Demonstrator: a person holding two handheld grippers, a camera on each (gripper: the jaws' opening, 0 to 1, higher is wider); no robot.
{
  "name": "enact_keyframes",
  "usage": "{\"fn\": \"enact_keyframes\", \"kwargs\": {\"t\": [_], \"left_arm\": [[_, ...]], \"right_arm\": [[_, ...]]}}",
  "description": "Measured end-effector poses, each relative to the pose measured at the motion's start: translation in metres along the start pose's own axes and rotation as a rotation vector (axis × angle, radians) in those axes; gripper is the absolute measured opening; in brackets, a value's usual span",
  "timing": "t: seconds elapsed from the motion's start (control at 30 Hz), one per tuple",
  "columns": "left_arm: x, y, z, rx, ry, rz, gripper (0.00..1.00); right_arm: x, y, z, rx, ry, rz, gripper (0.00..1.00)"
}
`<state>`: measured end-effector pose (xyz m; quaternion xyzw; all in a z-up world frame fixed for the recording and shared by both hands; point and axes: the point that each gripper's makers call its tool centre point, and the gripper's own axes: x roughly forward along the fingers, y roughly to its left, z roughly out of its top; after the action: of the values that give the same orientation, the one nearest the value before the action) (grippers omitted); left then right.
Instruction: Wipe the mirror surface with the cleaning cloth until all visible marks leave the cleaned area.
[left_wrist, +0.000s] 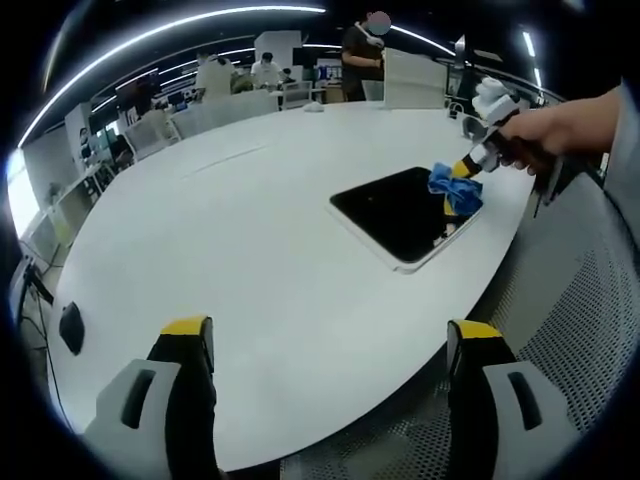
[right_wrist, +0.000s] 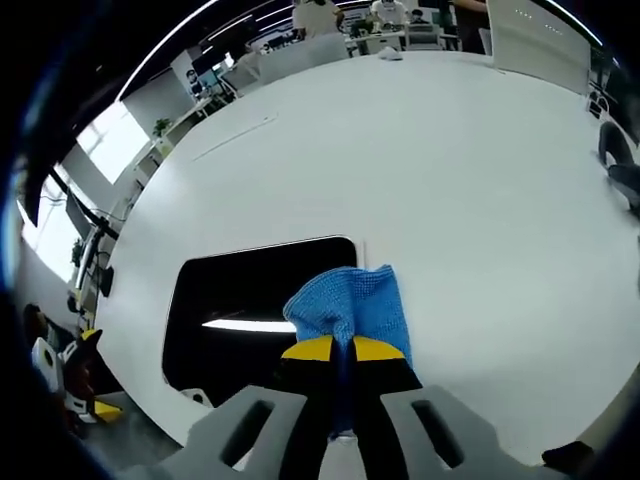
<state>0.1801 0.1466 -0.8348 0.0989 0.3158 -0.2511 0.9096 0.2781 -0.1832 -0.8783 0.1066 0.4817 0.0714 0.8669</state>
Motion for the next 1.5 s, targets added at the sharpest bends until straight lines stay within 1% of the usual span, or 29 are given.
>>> {"fn": "enact_keyframes", "kwargs": {"t": [0.2, 0.5, 0.67, 0.73, 0.87, 1.13, 1.3, 1.4, 1.5], "left_arm": [[0.0, -0.001, 0.0, -0.001, 0.002, -0.001, 0.97], [0.0, 0.0, 0.0, 0.0, 0.007, -0.001, 0.97], [0.0, -0.001, 0.002, -0.007, -0.002, -0.002, 0.97], [0.0, -0.001, 0.003, -0.01, -0.004, -0.003, 0.97], [0.0, -0.001, 0.004, -0.014, -0.012, -0.003, 0.98], [0.0, 0.0, 0.003, -0.013, -0.015, 0.0, 0.97], [0.0, 0.001, 0.004, -0.01, -0.019, 0.004, 0.98], [-0.001, 0.001, 0.005, -0.01, -0.022, 0.007, 0.98], [-0.001, 0.001, 0.005, -0.011, -0.023, 0.008, 0.98]], "right_arm": [[0.002, 0.003, 0.01, -0.006, -0.004, -0.005, 0.0], [0.014, 0.003, 0.03, -0.024, -0.004, -0.013, 0.0], [0.018, 0.002, 0.035, -0.033, -0.008, -0.018, 0.0], [0.025, -0.002, 0.039, -0.034, -0.006, -0.019, 0.0], [0.031, -0.004, 0.045, -0.039, -0.006, -0.023, 0.0], [0.025, 0.001, 0.044, -0.042, -0.007, -0.03, 0.0], [0.027, 0.0, 0.045, -0.046, -0.014, -0.027, 0.0], [0.029, -0.002, 0.045, -0.066, -0.017, -0.017, 0.0], [0.018, -0.002, 0.05, -0.067, -0.032, -0.014, 0.0]]}}
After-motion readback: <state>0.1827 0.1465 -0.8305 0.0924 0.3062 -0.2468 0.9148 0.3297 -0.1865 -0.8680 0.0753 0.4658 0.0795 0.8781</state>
